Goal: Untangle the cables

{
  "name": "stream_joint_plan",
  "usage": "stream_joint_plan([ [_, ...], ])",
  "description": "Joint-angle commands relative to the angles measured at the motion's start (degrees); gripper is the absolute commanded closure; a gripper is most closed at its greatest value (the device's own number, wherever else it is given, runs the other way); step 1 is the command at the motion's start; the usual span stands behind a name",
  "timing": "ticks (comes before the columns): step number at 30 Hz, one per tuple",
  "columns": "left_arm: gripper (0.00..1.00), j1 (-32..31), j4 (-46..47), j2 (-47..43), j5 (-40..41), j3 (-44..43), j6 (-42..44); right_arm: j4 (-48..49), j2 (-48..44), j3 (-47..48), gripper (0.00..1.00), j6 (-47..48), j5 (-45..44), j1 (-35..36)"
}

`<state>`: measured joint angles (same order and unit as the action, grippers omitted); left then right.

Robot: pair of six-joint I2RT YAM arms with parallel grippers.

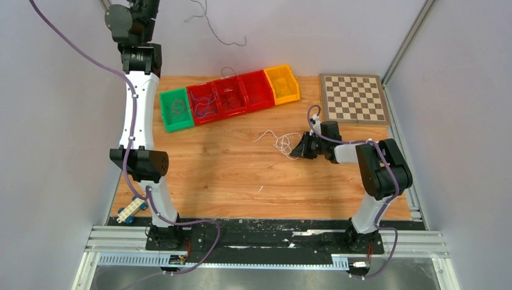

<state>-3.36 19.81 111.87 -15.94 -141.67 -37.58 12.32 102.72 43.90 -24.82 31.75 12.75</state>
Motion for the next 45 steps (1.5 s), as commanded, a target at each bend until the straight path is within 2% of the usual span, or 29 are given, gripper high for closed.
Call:
stream_joint_plan([
  [1,1.00,-0.47,2.62,-2.27,-2.73,2.98,-3.21,-8.89,0.22,-0.61,1.00,3.21,-3.04,-2.11],
  [9,1.00,-2.24,8.81,-0.44,-13.09,10.83,-5.52,-8.97,-1.30,7.48,1.00,9.23,3.72,-2.27],
  [12,1.00,-2.18,11.40,-0.56,-17.26,15.24,-4.28,-9.17,-1.51,10.21,1.00,10.62,5.03,-2.28],
  [19,1.00,-2.10,10.31,-0.02,-25.04,27.01,0.91,-9.15,-0.80,13.98,1.00,12.01,7.42,-2.13],
  [22,1.00,-1.97,10.71,2.44,-27.49,28.89,2.03,-9.30,-0.76,15.30,1.00,12.86,8.33,-2.04],
  [30,1.00,-0.81,11.02,13.42,-31.74,24.64,-0.13,-12.07,-0.51,18.05,1.00,15.27,9.03,-2.10],
  [36,1.00,0.08,7.02,19.83,-28.36,20.80,5.23,-14.53,-0.10,19.65,1.00,16.09,9.31,-2.12],
  [41,1.00,0.66,5.08,24.63,-20.99,16.05,10.50,-15.59,0.96,20.83,1.00,16.36,9.30,-2.17],
  [45,1.00,1.20,3.56,26.62,-19.75,11.68,13.83,-16.13,1.55,21.60,1.00,16.78,9.19,-2.12],
])
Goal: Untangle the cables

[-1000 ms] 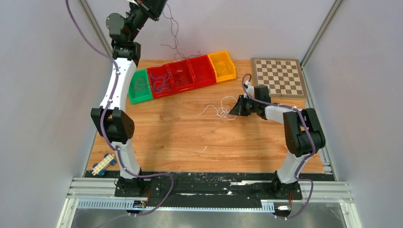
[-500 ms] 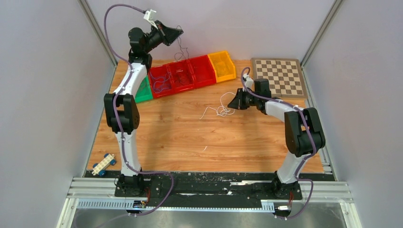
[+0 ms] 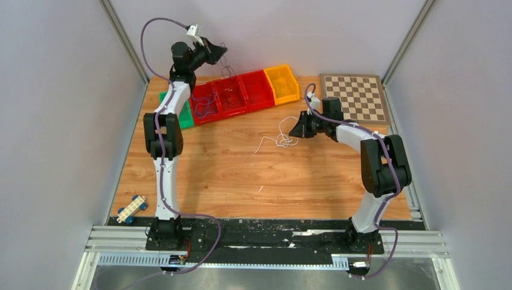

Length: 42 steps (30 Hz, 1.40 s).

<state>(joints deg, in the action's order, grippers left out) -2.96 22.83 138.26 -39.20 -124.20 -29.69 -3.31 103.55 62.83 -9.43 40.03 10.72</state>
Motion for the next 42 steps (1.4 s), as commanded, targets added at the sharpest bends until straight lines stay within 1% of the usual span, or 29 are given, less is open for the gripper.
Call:
stream_joint_plan([
  [1,1.00,0.87,-0.07,0.58,3.60,-6.05,6.74,-0.55,0.93,2.84,1.00,1.43,0.99,-0.13],
  [8,1.00,2.24,-0.67,2.78,7.84,-10.84,11.00,-0.97,2.24,4.03,1.00,1.35,1.06,-0.09],
  [11,1.00,2.51,-2.14,3.97,5.56,-12.32,13.15,-1.00,2.56,4.35,1.00,1.33,0.84,-0.15],
  [13,1.00,2.52,-3.07,4.00,3.09,-12.01,12.99,-0.98,2.92,4.56,1.00,1.25,0.84,-0.09],
  [16,1.00,2.45,-2.66,2.61,-1.39,-7.67,11.52,-1.06,3.31,5.03,1.00,1.54,0.58,-0.09],
  [17,1.00,2.28,-2.73,1.27,-4.43,-6.42,11.57,-1.12,3.45,5.22,1.00,1.67,0.58,-0.13],
  [19,1.00,1.61,-3.21,-2.03,-7.39,-0.78,13.51,-1.13,3.59,5.44,1.00,1.74,0.49,-0.09],
  [20,1.00,1.32,-3.18,-3.30,-7.82,3.86,14.39,-1.09,3.71,5.53,1.00,1.78,0.60,-0.16],
  [21,1.00,0.66,-3.29,-5.57,-8.28,6.15,16.62,-1.08,3.77,5.61,1.00,1.74,0.78,-0.10],
  [22,1.00,0.32,-4.85,-7.00,-8.32,9.37,17.97,-1.07,3.83,5.71,1.00,1.78,1.04,-0.09],
  [23,1.00,-0.38,-6.28,-7.28,-8.43,10.66,20.54,-1.08,3.85,5.88,1.00,1.85,1.40,-0.09],
  [25,1.00,-1.19,-12.52,-7.38,-8.46,11.21,23.85,-1.15,3.71,6.27,1.00,2.02,2.25,0.10],
  [27,1.00,-1.85,-15.96,-7.07,-7.27,11.20,25.96,-1.17,3.12,6.66,1.00,2.34,2.91,0.19],
  [29,0.88,-2.32,-18.26,-6.85,-6.13,10.57,26.97,-1.18,2.48,7.26,1.00,2.61,3.93,0.34],
  [30,0.69,-2.27,-18.48,-7.32,-5.79,10.52,26.22,-1.17,1.96,7.61,1.00,2.67,4.52,0.32],
  [31,0.60,-2.20,-18.58,-7.79,-5.60,10.46,25.76,-1.17,1.40,8.32,1.00,2.72,5.08,0.40],
  [32,0.46,-2.17,-18.68,-9.27,-5.74,10.64,25.22,-1.17,0.80,8.96,1.00,2.84,5.63,0.52],
  [33,0.40,-2.16,-18.74,-10.22,-6.12,11.42,25.21,-1.24,0.03,9.50,1.00,3.27,6.30,0.83],
  [34,0.30,-2.10,-18.54,-12.75,-6.76,12.17,25.72,-1.37,-0.49,10.15,1.00,4.18,6.77,1.21],
  [35,0.26,-2.07,-18.13,-14.20,-7.07,14.17,26.12,-2.11,-0.85,10.86,1.00,5.71,6.84,1.86],
  [36,0.16,-2.12,-17.98,-17.26,-7.30,15.27,26.93,-3.89,-0.96,11.79,1.00,8.28,6.04,2.54],
  [37,0.11,-2.08,-18.30,-18.65,-7.39,17.19,27.43,-8.03,-0.75,13.06,1.00,12.38,4.51,3.46],
  [38,0.03,-2.10,-19.03,-21.41,-7.58,17.83,28.89,-11.82,-0.24,14.28,1.00,16.69,2.15,4.33],
  [40,0.00,-2.09,-23.88,-24.55,-8.65,18.62,32.91,-18.58,1.76,16.98,1.00,24.47,-2.77,6.50],
  [41,0.00,-2.11,-27.90,-25.51,-8.85,18.75,34.20,-21.66,3.12,18.36,1.00,27.23,-5.06,7.61],
  [42,0.00,-2.11,-29.59,-27.41,-8.85,19.00,36.09,-23.99,4.66,19.98,1.00,29.17,-7.00,8.56],
])
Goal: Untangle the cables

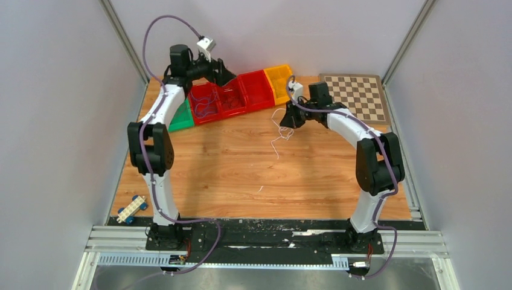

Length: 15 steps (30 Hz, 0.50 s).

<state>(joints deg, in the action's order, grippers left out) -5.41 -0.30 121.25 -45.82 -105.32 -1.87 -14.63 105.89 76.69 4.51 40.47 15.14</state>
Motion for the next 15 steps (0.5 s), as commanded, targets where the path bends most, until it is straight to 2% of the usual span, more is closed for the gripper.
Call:
stream_joint_plan([
  [1,0.00,0.41,-8.91,-12.28,-2.15,0.97,8.98,-14.77,3.86,7.63,0.98,16.36,-9.09,4.76],
  [2,0.00,0.56,-10.36,-13.29,-2.21,2.33,9.86,-15.98,5.29,9.24,0.92,16.72,-10.10,5.28],
  [4,0.00,0.97,-10.85,-16.35,-2.09,3.92,9.70,-17.54,7.62,11.56,0.65,16.61,-12.00,5.92],
  [6,0.00,1.59,-10.99,-19.30,-2.00,6.87,8.22,-18.94,9.45,13.56,0.48,16.15,-14.01,6.03],
  [13,0.00,3.81,-11.22,-29.24,-1.33,13.68,4.57,-20.83,9.57,14.37,0.08,16.15,-21.33,5.78],
  [15,0.00,4.11,-11.30,-31.43,-0.99,15.77,4.81,-22.60,9.60,14.78,0.01,13.94,-20.15,5.66],
])
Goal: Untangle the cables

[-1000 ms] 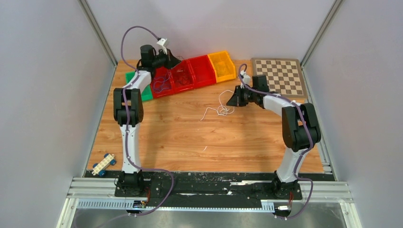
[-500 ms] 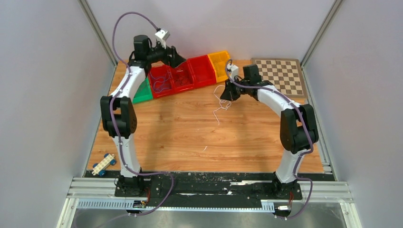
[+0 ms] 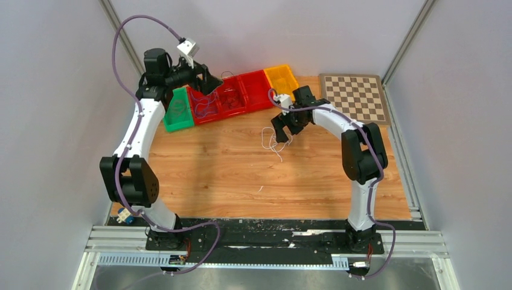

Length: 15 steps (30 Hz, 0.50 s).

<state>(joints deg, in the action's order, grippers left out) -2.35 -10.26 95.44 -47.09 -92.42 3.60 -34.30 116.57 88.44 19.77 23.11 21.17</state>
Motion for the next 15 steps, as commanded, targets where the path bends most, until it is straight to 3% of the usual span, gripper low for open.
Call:
stream_joint_plan([
  [1,0.00,1.17,-1.29,-6.27,0.60,4.10,-0.63,-4.07,-1.09,3.05,0.00,-2.83,-1.57,-0.29],
  [7,0.00,1.79,-0.68,-10.28,1.21,7.70,-1.39,-4.86,-5.06,-2.19,0.00,-13.86,8.25,-0.40],
  [10,0.00,1.90,-0.32,-11.47,1.29,8.57,-1.95,-2.47,-5.36,-4.60,0.00,-26.04,2.05,0.07],
  [15,0.00,1.97,1.02,-12.59,1.19,10.11,-2.46,0.44,-3.22,-4.02,0.00,-30.27,-1.86,1.33],
])
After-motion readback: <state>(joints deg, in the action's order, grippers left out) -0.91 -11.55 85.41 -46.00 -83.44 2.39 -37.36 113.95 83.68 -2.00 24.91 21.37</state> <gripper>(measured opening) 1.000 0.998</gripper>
